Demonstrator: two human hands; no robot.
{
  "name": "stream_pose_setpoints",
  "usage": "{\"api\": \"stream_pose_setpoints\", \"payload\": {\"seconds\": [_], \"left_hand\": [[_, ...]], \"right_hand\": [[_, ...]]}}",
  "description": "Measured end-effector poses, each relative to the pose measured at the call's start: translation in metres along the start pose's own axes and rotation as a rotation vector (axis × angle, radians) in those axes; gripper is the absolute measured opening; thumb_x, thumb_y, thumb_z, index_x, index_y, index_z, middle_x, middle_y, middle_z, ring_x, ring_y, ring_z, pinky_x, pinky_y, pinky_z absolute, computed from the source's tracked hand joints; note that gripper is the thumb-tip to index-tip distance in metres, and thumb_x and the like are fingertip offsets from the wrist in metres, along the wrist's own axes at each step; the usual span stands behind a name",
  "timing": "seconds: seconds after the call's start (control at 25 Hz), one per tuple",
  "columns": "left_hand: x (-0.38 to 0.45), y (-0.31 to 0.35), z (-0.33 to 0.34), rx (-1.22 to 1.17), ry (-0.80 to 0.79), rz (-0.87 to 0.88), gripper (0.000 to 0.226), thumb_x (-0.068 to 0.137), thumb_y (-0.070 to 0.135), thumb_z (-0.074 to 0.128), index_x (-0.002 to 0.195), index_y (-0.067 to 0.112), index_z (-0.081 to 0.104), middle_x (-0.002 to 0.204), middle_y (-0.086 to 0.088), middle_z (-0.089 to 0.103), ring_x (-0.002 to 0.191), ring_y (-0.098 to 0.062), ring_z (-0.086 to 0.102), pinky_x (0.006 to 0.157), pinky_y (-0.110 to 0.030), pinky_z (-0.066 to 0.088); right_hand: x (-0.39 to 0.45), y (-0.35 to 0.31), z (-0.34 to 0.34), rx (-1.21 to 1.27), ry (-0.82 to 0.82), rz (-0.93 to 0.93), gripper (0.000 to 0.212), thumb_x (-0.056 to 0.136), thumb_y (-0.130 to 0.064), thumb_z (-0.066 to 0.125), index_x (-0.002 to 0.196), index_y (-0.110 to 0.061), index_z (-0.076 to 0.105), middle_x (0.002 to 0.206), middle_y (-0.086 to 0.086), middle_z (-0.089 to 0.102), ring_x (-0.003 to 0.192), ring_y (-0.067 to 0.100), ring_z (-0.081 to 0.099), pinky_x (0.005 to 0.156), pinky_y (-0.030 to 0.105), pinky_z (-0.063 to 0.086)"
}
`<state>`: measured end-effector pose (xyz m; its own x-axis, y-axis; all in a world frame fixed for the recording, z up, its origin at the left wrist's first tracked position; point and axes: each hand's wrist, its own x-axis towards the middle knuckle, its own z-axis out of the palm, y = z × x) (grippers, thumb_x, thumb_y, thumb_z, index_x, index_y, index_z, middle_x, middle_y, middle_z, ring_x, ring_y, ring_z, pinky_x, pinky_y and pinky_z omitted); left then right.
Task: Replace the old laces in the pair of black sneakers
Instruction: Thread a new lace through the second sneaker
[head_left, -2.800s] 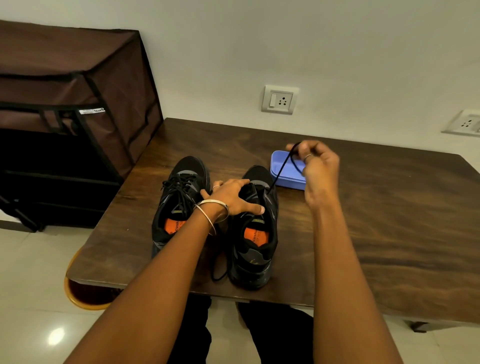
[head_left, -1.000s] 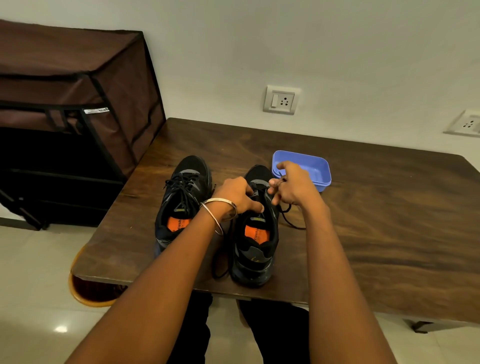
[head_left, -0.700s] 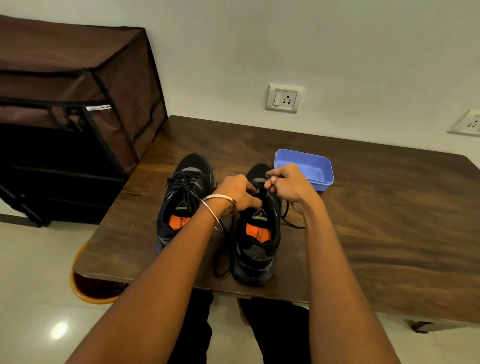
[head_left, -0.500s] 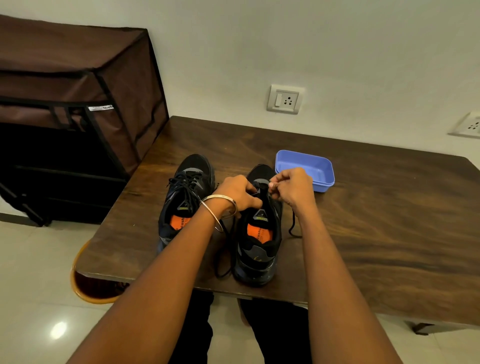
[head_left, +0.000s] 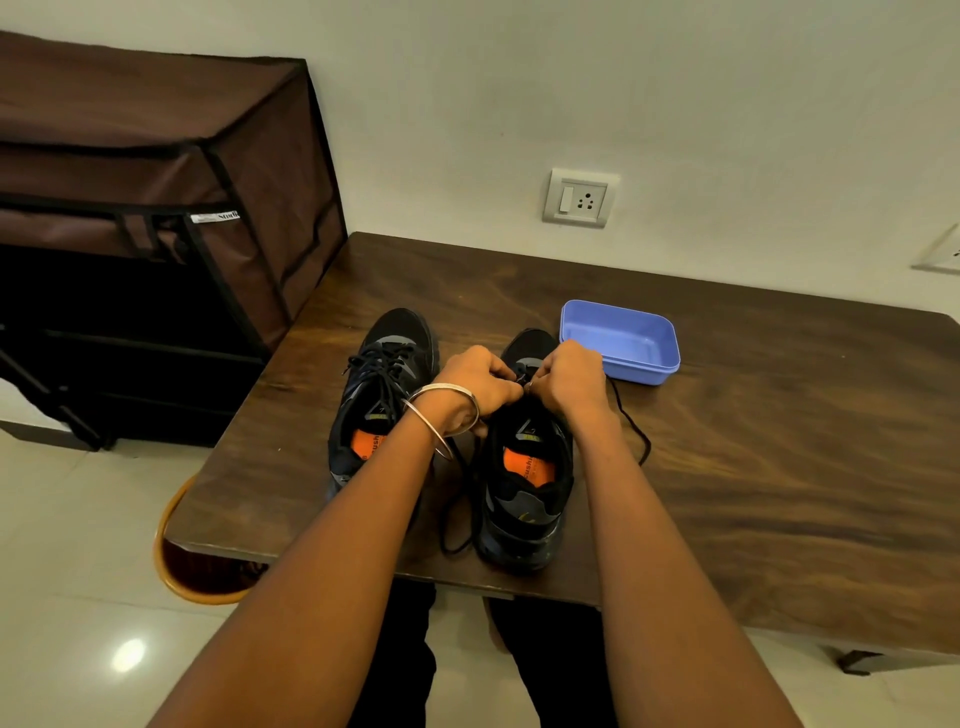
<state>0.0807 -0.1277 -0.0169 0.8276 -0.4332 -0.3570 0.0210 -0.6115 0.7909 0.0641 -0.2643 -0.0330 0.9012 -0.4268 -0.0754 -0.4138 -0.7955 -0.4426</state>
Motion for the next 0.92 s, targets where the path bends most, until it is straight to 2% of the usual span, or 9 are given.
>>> {"api": "stream_pose_setpoints", "payload": {"seconds": [0.24,0.36,0.48,0.68,0.8,0.92], "left_hand": [[0.001,-0.001,0.000,-0.053,-0.016,-0.017,0.030,0.089,0.014,0.065,0.118,0.014,0.064,0.103,-0.012,0.067,0.088,-0.031,0.070,0.070,-0.047,0.060],[0.004,-0.005,-0.003,-0.107,-0.054,-0.028,0.036,0.086,0.012,0.067,0.121,0.015,0.063,0.102,-0.012,0.068,0.086,-0.030,0.069,0.072,-0.048,0.060],[0.006,-0.007,-0.005,-0.138,-0.081,-0.036,0.038,0.084,0.010,0.068,0.122,0.017,0.063,0.101,-0.012,0.067,0.082,-0.026,0.067,0.072,-0.046,0.061],[0.005,-0.006,-0.005,-0.122,-0.105,-0.022,0.044,0.081,0.011,0.074,0.123,0.018,0.062,0.098,-0.009,0.065,0.086,-0.025,0.067,0.072,-0.042,0.061],[0.006,-0.009,-0.007,-0.109,-0.157,0.006,0.038,0.086,0.024,0.072,0.121,0.018,0.062,0.093,-0.002,0.063,0.079,-0.017,0.063,0.069,-0.032,0.060],[0.012,-0.014,-0.001,-0.101,-0.019,0.024,0.022,0.097,0.031,0.057,0.109,0.016,0.067,0.096,-0.004,0.067,0.067,-0.018,0.064,0.068,-0.034,0.058]], "right_hand": [[-0.002,-0.004,0.007,-0.029,-0.014,-0.031,0.017,0.087,-0.010,0.065,0.099,0.001,0.072,0.099,0.018,0.069,0.098,0.034,0.064,0.081,0.040,0.056],[-0.003,0.011,0.004,0.181,-0.023,0.017,0.012,0.085,-0.009,0.070,0.091,-0.005,0.079,0.091,0.011,0.074,0.093,0.022,0.065,0.085,0.037,0.055],[-0.010,0.021,-0.003,0.439,-0.068,0.120,0.012,0.085,-0.006,0.069,0.085,-0.009,0.080,0.078,0.003,0.072,0.076,0.013,0.059,0.078,0.032,0.052],[-0.013,0.016,0.001,0.465,-0.048,0.141,0.015,0.085,-0.003,0.065,0.085,-0.007,0.080,0.085,0.007,0.075,0.081,0.014,0.061,0.082,0.035,0.053],[-0.012,0.018,0.004,0.513,-0.057,0.189,0.021,0.086,0.000,0.063,0.079,-0.011,0.079,0.072,0.001,0.070,0.069,0.011,0.055,0.070,0.030,0.049],[-0.013,0.015,0.006,0.565,-0.075,0.229,0.023,0.085,0.002,0.066,0.070,-0.012,0.075,0.064,-0.001,0.064,0.058,0.007,0.049,0.056,0.022,0.041]]}}
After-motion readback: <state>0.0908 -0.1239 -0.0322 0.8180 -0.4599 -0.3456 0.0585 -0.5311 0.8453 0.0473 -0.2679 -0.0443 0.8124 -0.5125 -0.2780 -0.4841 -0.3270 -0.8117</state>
